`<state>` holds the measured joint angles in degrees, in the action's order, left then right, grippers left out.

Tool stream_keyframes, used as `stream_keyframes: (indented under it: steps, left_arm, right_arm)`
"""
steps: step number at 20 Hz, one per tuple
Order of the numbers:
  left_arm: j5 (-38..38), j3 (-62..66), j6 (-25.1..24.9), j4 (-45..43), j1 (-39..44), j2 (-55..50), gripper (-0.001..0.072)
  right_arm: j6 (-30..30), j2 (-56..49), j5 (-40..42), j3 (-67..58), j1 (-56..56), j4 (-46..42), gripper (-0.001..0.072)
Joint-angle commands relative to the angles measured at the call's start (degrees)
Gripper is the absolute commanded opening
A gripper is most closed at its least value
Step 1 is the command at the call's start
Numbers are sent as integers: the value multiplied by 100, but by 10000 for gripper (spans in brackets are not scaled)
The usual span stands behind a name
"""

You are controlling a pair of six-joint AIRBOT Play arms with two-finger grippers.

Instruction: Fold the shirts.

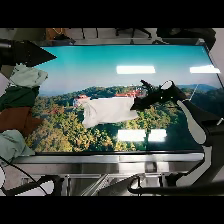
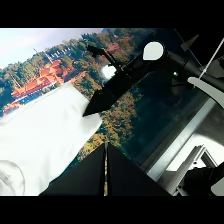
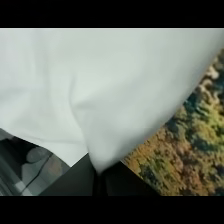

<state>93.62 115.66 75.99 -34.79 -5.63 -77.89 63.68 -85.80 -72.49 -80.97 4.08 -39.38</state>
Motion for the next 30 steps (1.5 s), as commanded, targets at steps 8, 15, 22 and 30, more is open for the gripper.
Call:
stream_keyframes:
  steps: [8, 15, 22, 30]
  left_arm:
    - [52, -4, 59, 2, 0, 2, 9]
    - [48, -4, 55, 2, 48, 2, 9]
    - [-37, -4, -264, -7, 835, 2, 9]
    - [-72, -4, -417, -20, 1056, 0, 9]
  right_arm:
    - [549, 1419, -407, -87, -3300, -671, 12]
    - [1274, 2927, -177, 2050, -6022, -1956, 12]
    - [2437, 4747, 673, 4994, -7064, -2752, 13]
    - [2096, 4881, 654, 4092, -7064, -2743, 470]
